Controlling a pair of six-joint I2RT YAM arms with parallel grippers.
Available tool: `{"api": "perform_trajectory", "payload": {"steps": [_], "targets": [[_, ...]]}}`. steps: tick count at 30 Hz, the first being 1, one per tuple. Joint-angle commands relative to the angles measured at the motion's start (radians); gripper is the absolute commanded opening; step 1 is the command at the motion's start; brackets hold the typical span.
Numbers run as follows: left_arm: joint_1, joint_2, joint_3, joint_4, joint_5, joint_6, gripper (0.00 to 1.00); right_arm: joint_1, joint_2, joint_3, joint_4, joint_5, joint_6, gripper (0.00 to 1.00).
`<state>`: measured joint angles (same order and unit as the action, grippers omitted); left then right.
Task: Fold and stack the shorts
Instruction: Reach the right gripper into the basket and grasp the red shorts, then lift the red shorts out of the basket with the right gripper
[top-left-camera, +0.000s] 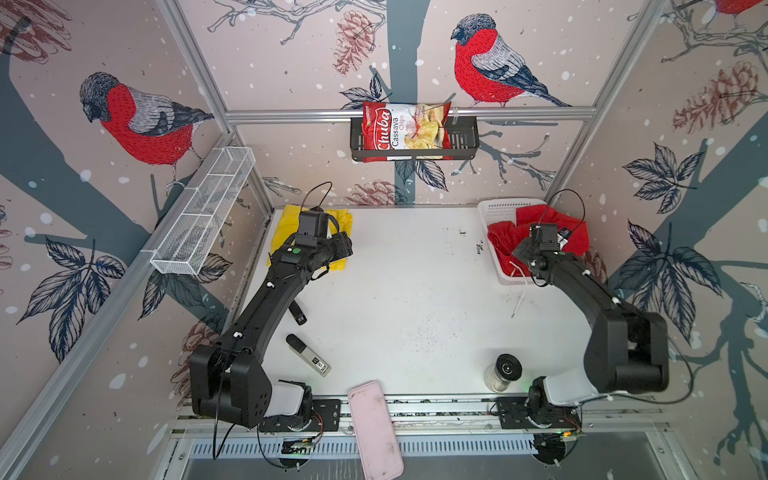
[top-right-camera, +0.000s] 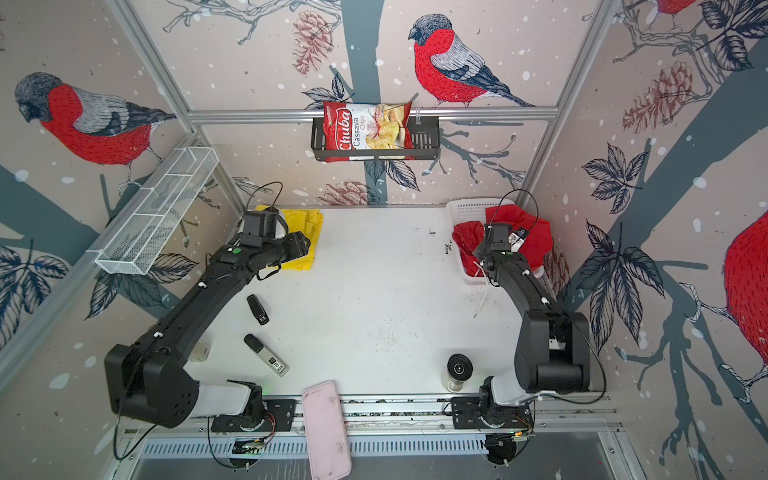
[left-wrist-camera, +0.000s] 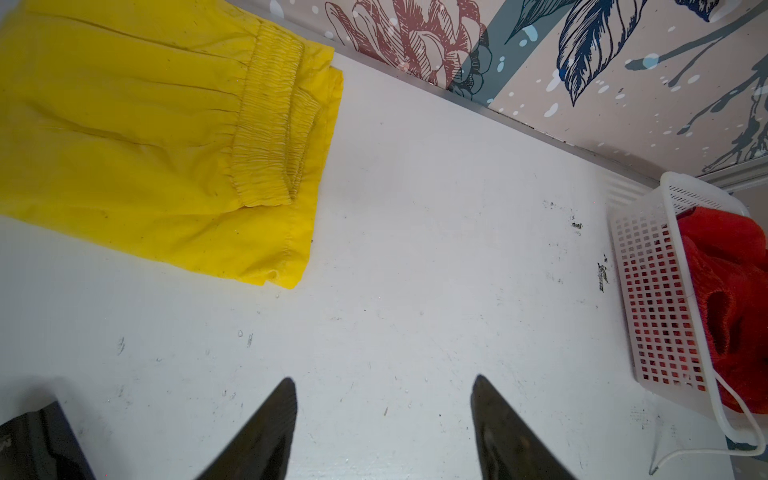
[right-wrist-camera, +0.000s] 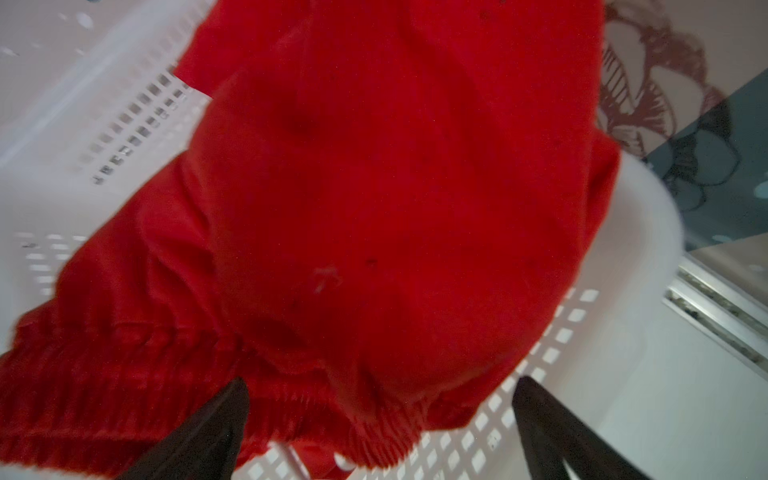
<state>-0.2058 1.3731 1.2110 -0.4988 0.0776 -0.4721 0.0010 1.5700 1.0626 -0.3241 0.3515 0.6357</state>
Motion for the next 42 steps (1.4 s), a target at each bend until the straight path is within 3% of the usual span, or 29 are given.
{"api": "perform_trajectory", "payload": {"steps": [1, 2, 4, 5, 6, 7, 9, 15, 18, 22, 26, 33, 38, 42], "targets": [[0.008, 0.006, 0.003, 0.022, 0.007, 0.003, 0.66, -0.022, 0.101, 0.041, 0.054, -0.053, -0.048, 1.0], [0.008, 0.007, 0.003, 0.022, 0.014, 0.004, 0.66, -0.024, 0.128, 0.041, 0.084, -0.063, -0.066, 1.0], [0.008, 0.005, 0.005, 0.019, 0.012, 0.006, 0.65, -0.024, 0.159, 0.045, 0.104, -0.081, -0.074, 0.9], [0.011, 0.0, 0.006, 0.016, 0.002, 0.006, 0.65, -0.022, 0.155, 0.047, 0.111, -0.092, -0.072, 0.73], [0.011, -0.005, 0.004, 0.016, -0.007, 0.007, 0.65, -0.017, 0.132, 0.043, 0.126, -0.1, -0.073, 0.43], [0.014, -0.01, 0.002, 0.019, -0.006, 0.006, 0.65, -0.009, 0.101, 0.038, 0.139, -0.094, -0.07, 0.23], [0.025, -0.015, -0.009, 0.035, 0.021, 0.0, 0.65, 0.014, 0.017, 0.056, 0.136, -0.047, -0.072, 0.02], [0.059, 0.005, -0.005, 0.029, 0.082, -0.016, 0.63, 0.168, -0.233, 0.219, 0.085, 0.213, -0.186, 0.0], [0.069, -0.013, -0.008, 0.026, 0.057, -0.023, 0.62, 0.258, -0.313, 0.307, 0.147, 0.26, -0.267, 0.0], [0.069, -0.054, -0.026, 0.044, 0.015, -0.024, 0.62, 0.398, -0.313, 0.506, 0.157, 0.32, -0.347, 0.0], [0.069, -0.055, -0.029, 0.046, 0.001, -0.024, 0.62, 0.607, -0.308, 0.621, 0.314, 0.34, -0.504, 0.0], [0.075, -0.026, -0.025, 0.041, 0.021, -0.023, 0.61, 0.892, -0.174, 0.827, 0.43, 0.263, -0.703, 0.01], [0.083, -0.028, -0.028, 0.043, 0.018, -0.026, 0.61, 1.001, -0.082, 0.866, 0.475, 0.308, -0.817, 0.03], [0.089, -0.037, -0.033, 0.052, 0.023, -0.028, 0.61, 1.028, -0.042, 0.89, 0.451, 0.38, -0.847, 0.04]]}}
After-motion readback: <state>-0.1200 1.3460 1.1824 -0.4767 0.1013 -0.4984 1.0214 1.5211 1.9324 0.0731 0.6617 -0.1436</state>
